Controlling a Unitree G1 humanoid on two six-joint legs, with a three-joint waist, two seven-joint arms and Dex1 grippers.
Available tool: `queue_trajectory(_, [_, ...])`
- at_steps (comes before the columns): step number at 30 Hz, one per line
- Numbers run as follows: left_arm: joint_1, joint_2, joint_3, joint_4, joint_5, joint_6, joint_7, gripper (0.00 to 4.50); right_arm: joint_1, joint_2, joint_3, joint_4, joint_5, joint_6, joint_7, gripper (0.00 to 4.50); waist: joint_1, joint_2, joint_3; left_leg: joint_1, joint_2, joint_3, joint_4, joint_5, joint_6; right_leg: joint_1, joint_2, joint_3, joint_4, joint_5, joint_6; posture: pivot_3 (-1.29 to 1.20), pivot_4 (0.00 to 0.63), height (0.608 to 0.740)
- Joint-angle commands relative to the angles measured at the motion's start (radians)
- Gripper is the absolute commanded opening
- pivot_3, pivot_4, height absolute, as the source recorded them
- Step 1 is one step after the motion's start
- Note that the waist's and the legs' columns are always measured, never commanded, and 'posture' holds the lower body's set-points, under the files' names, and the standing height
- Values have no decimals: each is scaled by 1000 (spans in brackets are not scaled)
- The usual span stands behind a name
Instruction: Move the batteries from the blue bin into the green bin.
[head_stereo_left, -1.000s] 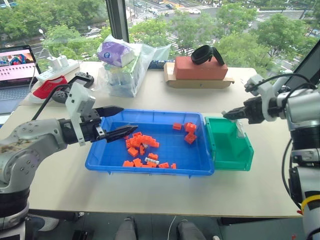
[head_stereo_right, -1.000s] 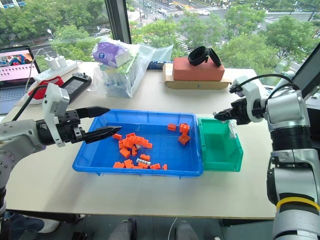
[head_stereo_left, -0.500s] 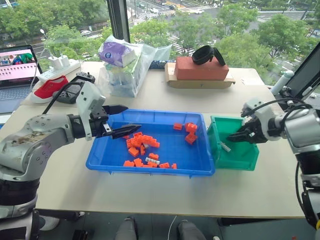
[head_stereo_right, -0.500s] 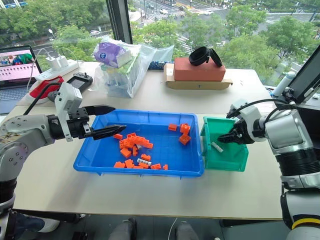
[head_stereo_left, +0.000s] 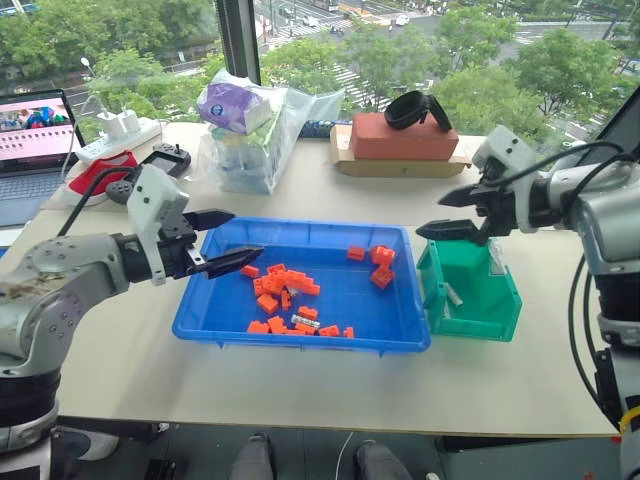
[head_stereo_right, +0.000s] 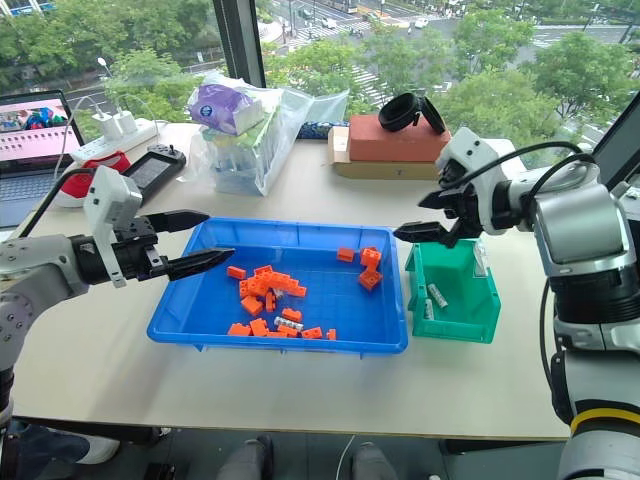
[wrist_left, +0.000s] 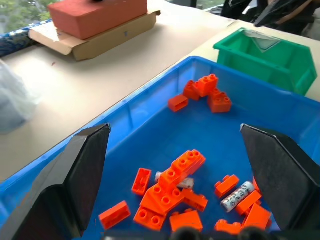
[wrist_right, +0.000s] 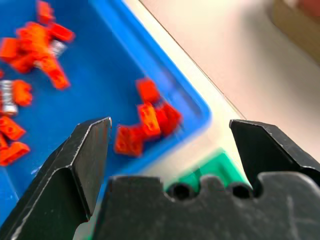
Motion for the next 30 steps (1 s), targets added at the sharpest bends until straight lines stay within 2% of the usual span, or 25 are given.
queue_trajectory(1, [42, 12, 158, -27, -93, 31, -12, 4500, -4, 3, 40, -80, 51, -50, 73, 4443, 0, 0, 0, 0, 0, 0, 0, 0, 0, 0, 0, 0, 0, 0, 0, 0, 150, 740])
queue_trajectory(7, [209, 83, 289, -101, -186, 102, -91, 4500, -43, 94, 203, -95, 14, -61, 96, 4443, -11, 0, 0, 0, 2, 0, 1, 0, 0, -1, 1, 0, 2, 0, -1, 0, 150, 740])
queue_trajectory(11, [237, 84, 299, -138, -213, 118, -62, 4500, -63, 174, 321, -32, -65, -100, 61, 4443, -5, 0, 0, 0, 3, 0, 1, 0, -1, -1, 2, -1, 2, 0, -1, 0, 150, 740])
queue_trajectory(15, [267, 86, 304, -174, -233, 131, -49, 4500, -82, 233, 360, -1, -79, -101, 58, 4443, -2, 0, 0, 0, 3, 0, 1, 0, -1, -1, 2, -1, 2, 0, -1, 0, 150, 740])
queue_trajectory(18, [299, 91, 318, -194, -234, 136, -41, 4500, -90, 269, 373, 10, -82, -116, 64, 3727, -2, 0, 0, 0, 3, 0, 1, 0, -1, -1, 2, -1, 2, 0, -2, 0, 150, 740])
queue_trajectory(21, [326, 96, 327, -207, -239, 134, -41, 4500, -86, 311, 396, 4, -95, -132, 53, 2758, -6, 0, 0, 0, 5, 0, 0, 0, -1, -2, 3, -1, 2, 0, -3, 0, 150, 740])
queue_trajectory(30, [331, 106, 317, -209, -248, 120, -38, 4500, -66, 433, 464, 5, -106, -114, 22, 2758, -2, 0, 0, 0, 5, 0, 0, 0, -1, -2, 4, -2, 2, 0, -4, 0, 150, 740])
